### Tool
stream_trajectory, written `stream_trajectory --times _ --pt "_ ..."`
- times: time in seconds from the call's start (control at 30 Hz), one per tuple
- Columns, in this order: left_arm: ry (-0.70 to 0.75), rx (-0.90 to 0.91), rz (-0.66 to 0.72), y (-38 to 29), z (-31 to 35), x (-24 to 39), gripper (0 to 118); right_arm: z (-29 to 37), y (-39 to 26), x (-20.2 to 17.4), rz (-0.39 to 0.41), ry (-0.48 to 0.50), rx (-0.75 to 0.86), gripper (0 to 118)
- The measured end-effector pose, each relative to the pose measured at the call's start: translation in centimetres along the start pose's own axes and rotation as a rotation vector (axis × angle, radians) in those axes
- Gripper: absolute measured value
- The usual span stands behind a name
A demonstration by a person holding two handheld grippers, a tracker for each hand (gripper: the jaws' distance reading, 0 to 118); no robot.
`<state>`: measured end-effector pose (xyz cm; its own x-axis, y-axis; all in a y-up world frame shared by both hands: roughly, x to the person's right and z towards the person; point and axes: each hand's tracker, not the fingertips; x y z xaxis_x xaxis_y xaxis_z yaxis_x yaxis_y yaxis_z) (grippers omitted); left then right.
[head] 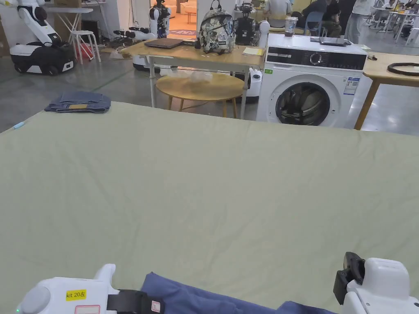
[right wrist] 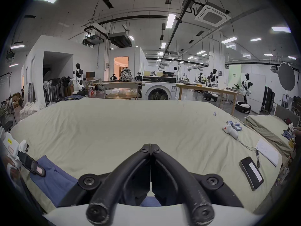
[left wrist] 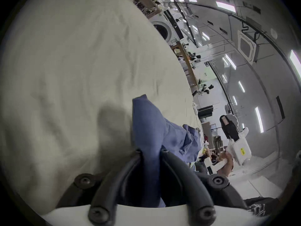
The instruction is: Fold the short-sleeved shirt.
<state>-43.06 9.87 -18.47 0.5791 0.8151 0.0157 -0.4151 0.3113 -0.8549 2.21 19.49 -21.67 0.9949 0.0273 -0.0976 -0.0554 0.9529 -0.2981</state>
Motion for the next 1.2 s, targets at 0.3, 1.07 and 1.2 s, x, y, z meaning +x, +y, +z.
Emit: stream_trajectory --times 0.3,1.07,1.2 --pt "0.223 0.128 -0.074 2.8 10.6 2.5 4 -0.4 0.5 -0.7 0.006 0.019 0.009 0" --pt "0.547 -0.067 -0.427 0.7 -0.1 18.5 4 -0.6 0.0 -1.7 0.015 0.058 -0.003 0" --pt "0.586 -0.163 -0.479 -0.3 -6.2 19.4 4 -0.3 -0.1 -1.1 0.011 0.044 -0.005 0"
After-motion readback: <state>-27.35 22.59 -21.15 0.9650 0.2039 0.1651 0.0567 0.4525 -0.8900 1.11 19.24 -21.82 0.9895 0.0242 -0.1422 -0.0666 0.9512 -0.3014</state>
